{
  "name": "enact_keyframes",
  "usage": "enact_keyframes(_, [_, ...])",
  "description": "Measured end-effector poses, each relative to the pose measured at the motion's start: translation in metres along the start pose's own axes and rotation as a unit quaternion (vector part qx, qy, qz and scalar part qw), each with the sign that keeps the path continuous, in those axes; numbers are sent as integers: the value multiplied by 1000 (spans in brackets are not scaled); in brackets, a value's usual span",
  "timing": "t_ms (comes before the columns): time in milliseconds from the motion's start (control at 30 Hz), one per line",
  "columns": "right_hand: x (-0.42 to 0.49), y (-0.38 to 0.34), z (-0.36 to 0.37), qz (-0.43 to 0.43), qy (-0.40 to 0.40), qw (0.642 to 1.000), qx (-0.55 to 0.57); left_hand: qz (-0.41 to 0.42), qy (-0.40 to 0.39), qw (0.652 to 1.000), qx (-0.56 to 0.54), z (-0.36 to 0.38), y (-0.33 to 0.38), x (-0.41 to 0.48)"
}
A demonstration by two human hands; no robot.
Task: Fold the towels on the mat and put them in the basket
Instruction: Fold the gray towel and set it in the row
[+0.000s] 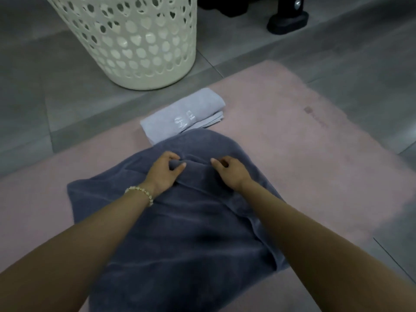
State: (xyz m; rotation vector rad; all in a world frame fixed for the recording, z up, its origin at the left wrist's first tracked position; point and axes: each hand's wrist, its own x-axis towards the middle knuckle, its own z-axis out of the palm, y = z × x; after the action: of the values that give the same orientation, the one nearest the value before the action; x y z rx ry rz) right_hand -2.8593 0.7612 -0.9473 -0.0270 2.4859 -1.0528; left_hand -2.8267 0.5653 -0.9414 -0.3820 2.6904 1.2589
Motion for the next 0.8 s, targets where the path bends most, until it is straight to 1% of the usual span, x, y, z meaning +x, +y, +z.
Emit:
enact_keyframes(67, [7,-6,2,12,-22,999,43,75,28,995,-55,-4,7,9])
enact_keyframes(133, [9,-9,1,-10,6,990,144,92,36,993,-71,-7,15,19])
enact_keyframes(167, [10,-8,0,-27,20,981,193,93,44,994,-43,-8,18,24])
enact_keyframes(200, [10,-7,-2,-37,23,974,221,83,47,995,14,-9,19,29])
enact_keyframes(233, [9,-5,-4,-38,16,973,227,67,39,994,82,-10,20,32])
enact_keyframes(300, [4,-4,-7,-33,-20,981,188,39,10,980,193,-10,20,35])
enact_keyframes(333, [2,-3,-8,-30,-35,986,158,23,2,974,225,-11,19,35])
enact_keyframes(433, [-7,-3,-9,-31,-31,991,123,-29,-14,965,260,-14,15,32])
enact_keyframes(500, [-14,-6,-12,-43,-27,992,111,-15,-36,958,283,-20,9,27])
enact_keyframes(567, [-22,-9,-15,-63,-38,993,90,24,-63,946,316,-25,2,21])
enact_keyframes(633, [-30,-14,-18,-74,-51,993,78,48,-106,945,307,-30,1,15])
enact_keyframes(667, [-34,-15,-20,-67,-57,993,75,41,-117,953,276,-31,3,11])
enact_keyframes(733, [-42,-14,-22,-45,-77,993,80,-5,-120,973,195,-30,7,1])
enact_keyframes(800, [-52,-11,-23,-22,-98,992,82,-33,-146,980,131,-27,10,-11])
